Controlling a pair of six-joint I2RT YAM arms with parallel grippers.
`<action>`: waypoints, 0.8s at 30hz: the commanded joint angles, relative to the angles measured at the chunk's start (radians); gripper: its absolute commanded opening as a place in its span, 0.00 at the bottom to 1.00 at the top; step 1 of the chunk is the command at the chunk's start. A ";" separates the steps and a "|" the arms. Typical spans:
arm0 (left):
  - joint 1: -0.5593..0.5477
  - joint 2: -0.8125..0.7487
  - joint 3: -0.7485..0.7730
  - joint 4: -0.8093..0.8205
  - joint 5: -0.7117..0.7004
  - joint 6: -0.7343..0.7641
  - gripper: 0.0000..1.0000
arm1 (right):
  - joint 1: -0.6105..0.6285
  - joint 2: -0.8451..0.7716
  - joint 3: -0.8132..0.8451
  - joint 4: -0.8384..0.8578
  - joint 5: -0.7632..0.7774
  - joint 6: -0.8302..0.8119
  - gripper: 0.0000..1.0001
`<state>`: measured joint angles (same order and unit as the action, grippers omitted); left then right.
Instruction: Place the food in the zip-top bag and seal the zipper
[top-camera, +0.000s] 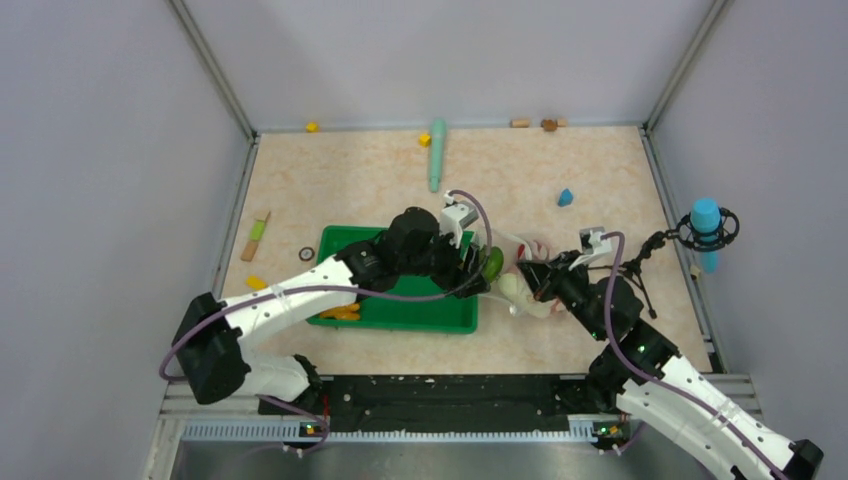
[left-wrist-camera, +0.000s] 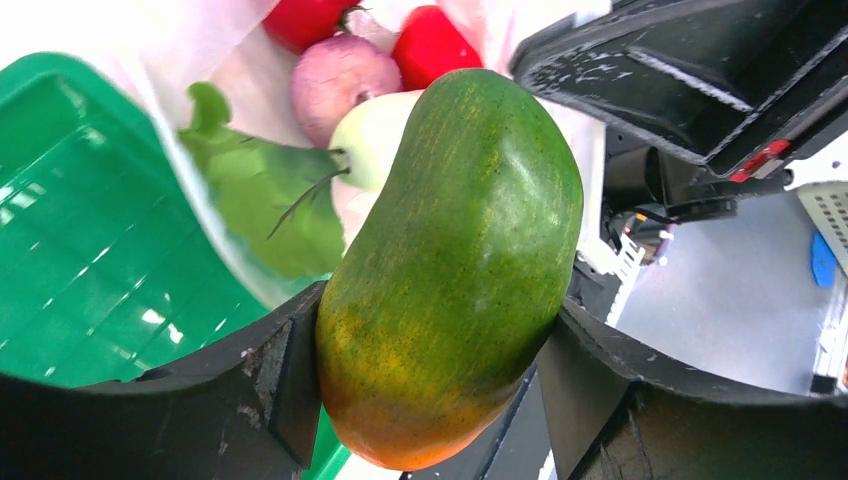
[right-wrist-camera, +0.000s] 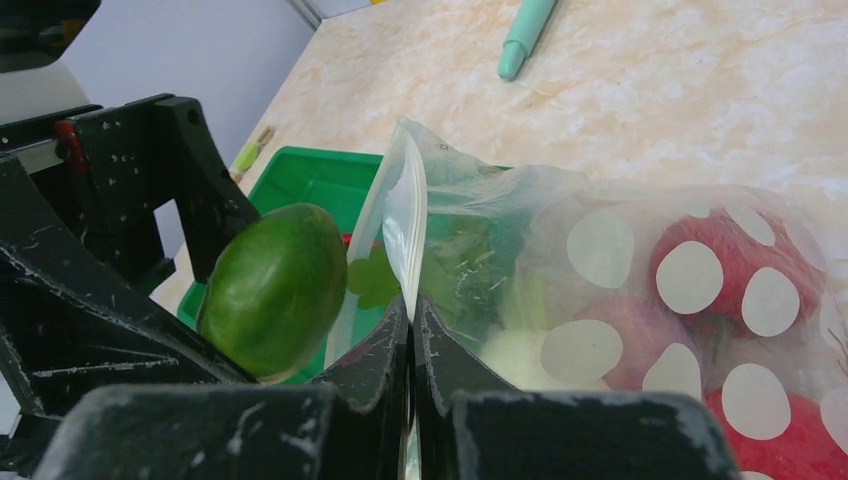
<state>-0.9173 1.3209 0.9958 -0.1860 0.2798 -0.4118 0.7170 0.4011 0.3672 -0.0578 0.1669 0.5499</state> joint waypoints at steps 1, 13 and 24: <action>-0.007 0.076 0.126 -0.030 0.133 0.067 0.14 | -0.006 -0.009 -0.006 0.051 -0.008 -0.010 0.00; -0.016 0.281 0.316 -0.240 0.095 0.120 0.12 | -0.006 -0.023 -0.008 0.051 -0.022 -0.013 0.00; -0.031 0.360 0.420 -0.315 0.049 0.093 0.13 | -0.005 -0.032 -0.023 0.122 -0.085 -0.022 0.00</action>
<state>-0.9451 1.6451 1.3228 -0.5030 0.3393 -0.2955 0.7151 0.3859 0.3527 -0.0315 0.1390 0.5415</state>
